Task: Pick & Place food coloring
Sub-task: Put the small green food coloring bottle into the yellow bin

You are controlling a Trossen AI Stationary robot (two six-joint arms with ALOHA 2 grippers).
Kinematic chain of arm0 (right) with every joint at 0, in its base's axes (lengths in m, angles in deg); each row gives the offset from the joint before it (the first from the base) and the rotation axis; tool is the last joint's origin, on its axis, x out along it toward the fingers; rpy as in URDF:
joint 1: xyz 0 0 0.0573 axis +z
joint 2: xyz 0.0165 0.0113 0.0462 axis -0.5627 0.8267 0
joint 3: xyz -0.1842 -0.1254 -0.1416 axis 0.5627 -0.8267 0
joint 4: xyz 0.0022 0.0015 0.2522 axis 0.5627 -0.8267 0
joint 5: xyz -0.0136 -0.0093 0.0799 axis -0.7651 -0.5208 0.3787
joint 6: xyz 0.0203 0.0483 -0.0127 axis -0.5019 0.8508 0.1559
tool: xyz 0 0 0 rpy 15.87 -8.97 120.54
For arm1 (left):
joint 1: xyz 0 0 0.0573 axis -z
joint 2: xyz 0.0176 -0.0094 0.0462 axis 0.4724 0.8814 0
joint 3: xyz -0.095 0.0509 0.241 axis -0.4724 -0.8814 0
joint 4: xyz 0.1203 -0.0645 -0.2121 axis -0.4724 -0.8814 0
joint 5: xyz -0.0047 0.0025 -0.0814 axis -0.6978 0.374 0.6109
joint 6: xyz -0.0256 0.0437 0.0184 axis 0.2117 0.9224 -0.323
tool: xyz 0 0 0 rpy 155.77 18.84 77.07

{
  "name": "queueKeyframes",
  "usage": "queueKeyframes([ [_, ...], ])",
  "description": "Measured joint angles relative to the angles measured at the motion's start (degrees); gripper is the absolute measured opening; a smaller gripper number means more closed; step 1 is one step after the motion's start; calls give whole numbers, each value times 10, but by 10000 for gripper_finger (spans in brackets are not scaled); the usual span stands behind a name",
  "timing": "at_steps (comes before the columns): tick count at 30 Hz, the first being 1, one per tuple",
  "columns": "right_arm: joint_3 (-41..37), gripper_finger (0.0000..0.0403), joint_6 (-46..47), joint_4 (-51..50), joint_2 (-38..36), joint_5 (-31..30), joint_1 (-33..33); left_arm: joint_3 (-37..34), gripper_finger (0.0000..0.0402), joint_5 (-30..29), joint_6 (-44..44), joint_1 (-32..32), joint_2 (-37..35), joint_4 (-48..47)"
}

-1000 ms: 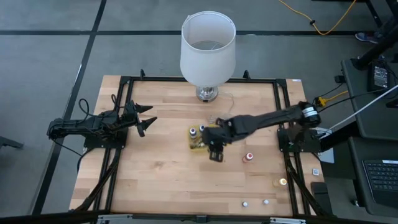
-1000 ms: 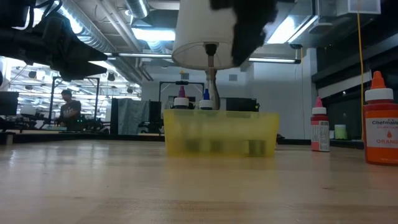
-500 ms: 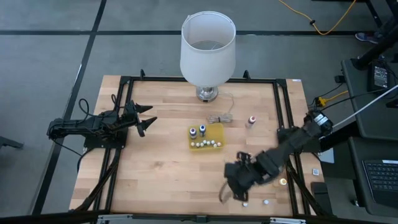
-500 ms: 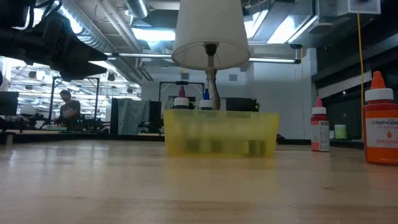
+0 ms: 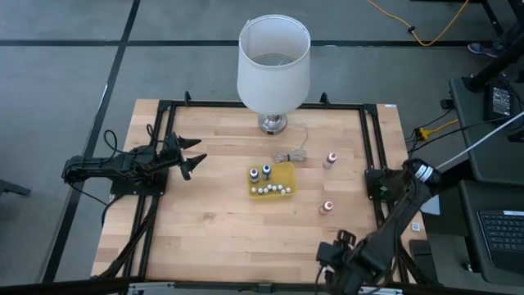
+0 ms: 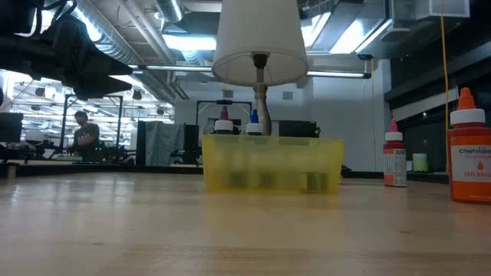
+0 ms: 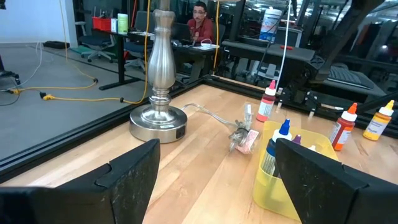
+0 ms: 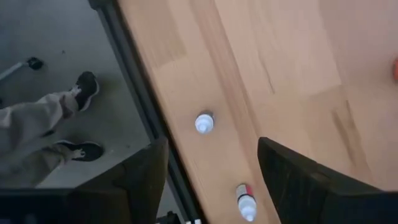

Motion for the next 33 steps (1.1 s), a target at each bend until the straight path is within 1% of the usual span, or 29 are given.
queueKeyframes([
  [3, 0, 240, 25, 0, 20, -2, 14, 0, 312, 0, 0, 0, 0, 0],
  [7, 0, 231, 34, 4, 49, -2, 22, 0, 312, 0, 0, 0, 0, 0],
  [14, 0, 228, 8, 46, 99, -4, 23, 0, 313, 0, 0, 0, 0, 0],
  [19, 0, 227, 0, 47, 130, -3, 23, 0, 311, 0, 0, 0, 0, 0],
  [25, -1, 227, -9, 48, 151, -8, 23, 0, 313, 0, 0, 0, 0, 0],
  [27, -1, 227, -11, 48, 152, -16, 23, 0, 312, 0, 0, 0, 0, 0],
  [33, -1, 227, -19, 49, 152, -17, 23, 0, 312, 0, 0, 0, 0, 0],
])
